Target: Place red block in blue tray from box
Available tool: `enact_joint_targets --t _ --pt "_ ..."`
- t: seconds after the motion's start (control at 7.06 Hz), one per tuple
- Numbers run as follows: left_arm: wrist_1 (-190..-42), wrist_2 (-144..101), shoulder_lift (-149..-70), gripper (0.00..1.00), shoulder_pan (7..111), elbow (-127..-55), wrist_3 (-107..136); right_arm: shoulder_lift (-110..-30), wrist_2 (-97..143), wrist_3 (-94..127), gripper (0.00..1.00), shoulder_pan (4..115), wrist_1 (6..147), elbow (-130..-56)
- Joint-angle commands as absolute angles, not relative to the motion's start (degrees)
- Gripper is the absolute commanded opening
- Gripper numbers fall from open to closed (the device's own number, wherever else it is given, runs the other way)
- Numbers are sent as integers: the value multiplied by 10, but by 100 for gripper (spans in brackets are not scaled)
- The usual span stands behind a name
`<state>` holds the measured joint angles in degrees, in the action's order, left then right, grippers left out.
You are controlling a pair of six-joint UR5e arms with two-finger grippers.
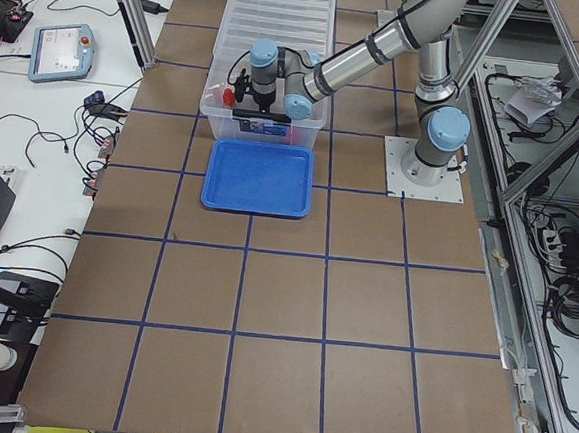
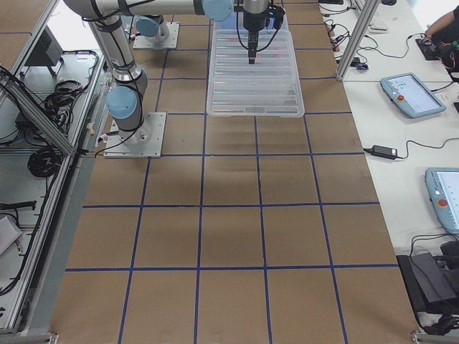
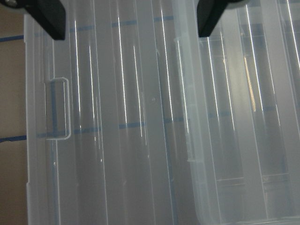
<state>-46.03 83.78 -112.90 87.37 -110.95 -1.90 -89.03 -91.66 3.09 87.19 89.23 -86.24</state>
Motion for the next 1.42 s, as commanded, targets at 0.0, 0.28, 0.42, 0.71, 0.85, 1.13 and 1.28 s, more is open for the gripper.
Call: enact_joint_targets --t 0.0,0.28,0.42,0.71,0.85,1.13,1.28 --pt "-463 835 -1115 27 872 -1103 -14 -889 -917 31 100 872 892 -862" --pt "-546 844 -1093 27 869 -1052 -11 -889 -917 31 100 872 892 -863" --pt "-608 856 -1079 27 872 -1004 -11 -889 -917 31 100 872 892 -863" --pt "-721 858 -1047 27 868 -914 -8 -889 -917 31 100 872 893 -863" --pt "-749 869 -1040 27 843 -898 -14 -889 -918 31 100 872 892 -864" --pt "-752 862 -1029 27 748 -904 -89 -889 -918 31 100 872 892 -865" --pt "-753 861 -1031 27 705 -908 -163 -890 -917 31 100 872 892 -864"
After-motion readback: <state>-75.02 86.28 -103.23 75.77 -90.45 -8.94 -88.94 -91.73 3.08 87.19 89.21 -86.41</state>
